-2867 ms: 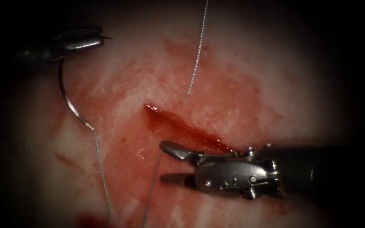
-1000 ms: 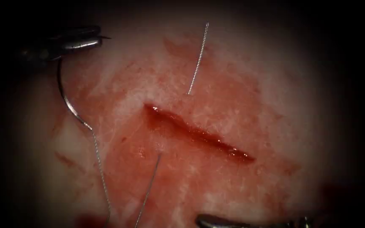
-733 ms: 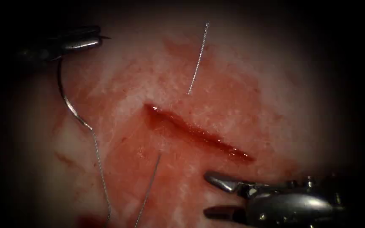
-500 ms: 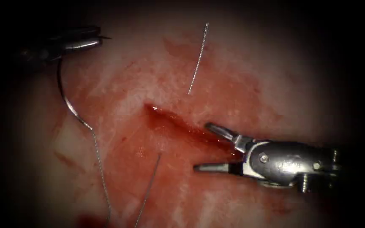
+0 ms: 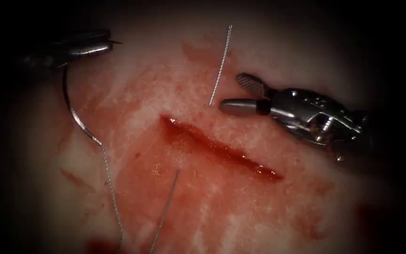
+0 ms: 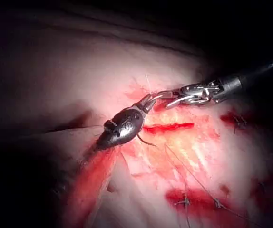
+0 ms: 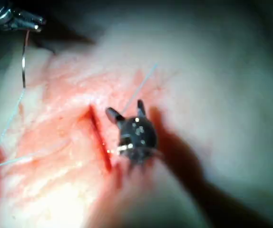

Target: Wound Closure

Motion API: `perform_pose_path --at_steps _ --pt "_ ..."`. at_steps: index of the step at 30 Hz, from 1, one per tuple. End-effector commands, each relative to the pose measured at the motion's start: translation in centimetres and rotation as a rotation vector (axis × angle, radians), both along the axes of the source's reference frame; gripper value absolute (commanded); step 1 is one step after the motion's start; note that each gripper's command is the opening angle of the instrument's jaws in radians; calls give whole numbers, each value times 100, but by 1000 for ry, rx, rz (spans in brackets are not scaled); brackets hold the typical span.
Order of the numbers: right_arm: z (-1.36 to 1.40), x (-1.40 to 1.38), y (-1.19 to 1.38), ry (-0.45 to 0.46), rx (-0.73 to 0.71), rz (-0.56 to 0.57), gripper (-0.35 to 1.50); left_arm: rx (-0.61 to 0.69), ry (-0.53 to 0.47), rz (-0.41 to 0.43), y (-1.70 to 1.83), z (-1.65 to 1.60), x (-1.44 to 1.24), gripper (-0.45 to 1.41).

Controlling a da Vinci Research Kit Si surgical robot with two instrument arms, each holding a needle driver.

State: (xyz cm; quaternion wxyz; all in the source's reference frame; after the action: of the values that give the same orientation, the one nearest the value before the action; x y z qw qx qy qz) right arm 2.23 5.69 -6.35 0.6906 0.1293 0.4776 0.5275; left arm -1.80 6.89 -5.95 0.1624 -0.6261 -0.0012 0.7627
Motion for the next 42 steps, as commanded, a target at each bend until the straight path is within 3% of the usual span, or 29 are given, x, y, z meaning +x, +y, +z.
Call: perform_pose_path --at_steps 1,9,14,16,18,28,35,42 --pt "8 14 4 13 2 -1 84 2 -1 1 -5 6 -6 -35" --pt "30 30 31 -7 1 26 83 3 -3 4 -4 6 -2 -35" --pt "36 29 30 -11 -6 27 74 4 -4 6 -3 5 0 -35" --pt "32 30 29 6 -6 20 27 4 -4 6 -3 5 0 -35" --pt "26 31 27 24 3 1 -35 4 -4 7 -3 5 0 -35" --pt "2 34 15 71 -150 -47 -35 4 -5 7 -3 5 2 -35" --pt "-30 32 26 96 -197 -36 -35 4 -5 7 -3 5 2 -35" --pt "-31 36 28 85 -217 -37 -35 4 -4 7 -4 5 2 -35"
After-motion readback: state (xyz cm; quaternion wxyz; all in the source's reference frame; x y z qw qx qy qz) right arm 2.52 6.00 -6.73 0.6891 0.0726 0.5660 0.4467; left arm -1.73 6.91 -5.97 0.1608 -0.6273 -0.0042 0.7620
